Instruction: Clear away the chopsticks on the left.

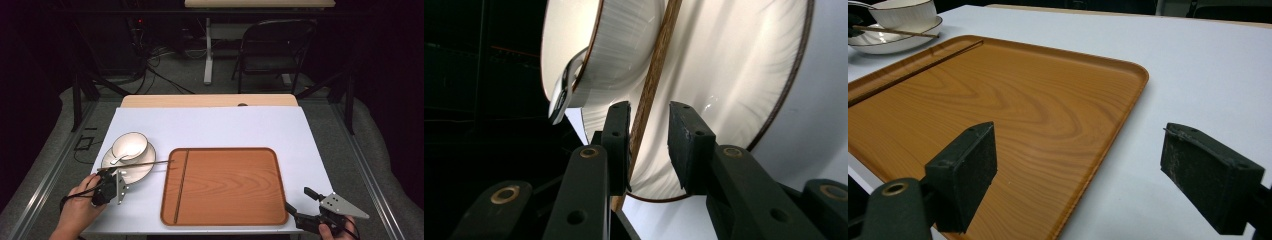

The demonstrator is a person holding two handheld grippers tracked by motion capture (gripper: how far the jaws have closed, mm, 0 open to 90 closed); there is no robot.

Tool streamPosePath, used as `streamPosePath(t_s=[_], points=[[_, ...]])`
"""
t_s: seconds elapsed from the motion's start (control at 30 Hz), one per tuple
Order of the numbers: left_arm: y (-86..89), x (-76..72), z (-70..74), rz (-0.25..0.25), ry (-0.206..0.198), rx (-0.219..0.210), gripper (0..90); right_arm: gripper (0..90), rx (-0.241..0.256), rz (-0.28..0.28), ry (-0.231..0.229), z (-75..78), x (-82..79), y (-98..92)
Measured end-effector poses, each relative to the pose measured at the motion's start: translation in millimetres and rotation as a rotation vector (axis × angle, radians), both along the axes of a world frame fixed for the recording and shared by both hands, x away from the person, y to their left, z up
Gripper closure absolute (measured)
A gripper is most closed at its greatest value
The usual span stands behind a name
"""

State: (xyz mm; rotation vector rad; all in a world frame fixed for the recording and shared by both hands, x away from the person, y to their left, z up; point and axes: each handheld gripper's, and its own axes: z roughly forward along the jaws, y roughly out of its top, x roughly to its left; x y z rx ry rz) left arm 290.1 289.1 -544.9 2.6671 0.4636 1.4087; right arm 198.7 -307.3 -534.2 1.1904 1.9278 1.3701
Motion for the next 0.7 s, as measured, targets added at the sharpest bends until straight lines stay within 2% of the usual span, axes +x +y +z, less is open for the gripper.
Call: streamPosePath(t_s=[0.2,0.5,0.57,0.7], points=[[-2.9,7.2,-3.2,-0.002,-0.005,0.048,71.5,14.1,-0.001,0.0,0.002,0.0,0.1,0.2],[-5.5,15.7,-7.7,-0.009,0.014,0.087,71.6,14.1,0.0,0.0,0.0,-0.1,0.1,0.1],[-5.6,17.2,-9.6,-0.011,0.016,0.109,72.7,14.1,0.0,0.0,0.0,-0.1,0.1,0.1],[-6.0,18.9,-12.1,-0.01,0.017,0.121,75.4,14.1,0.0,0.001,0.0,-0.1,0.0,0.1]])
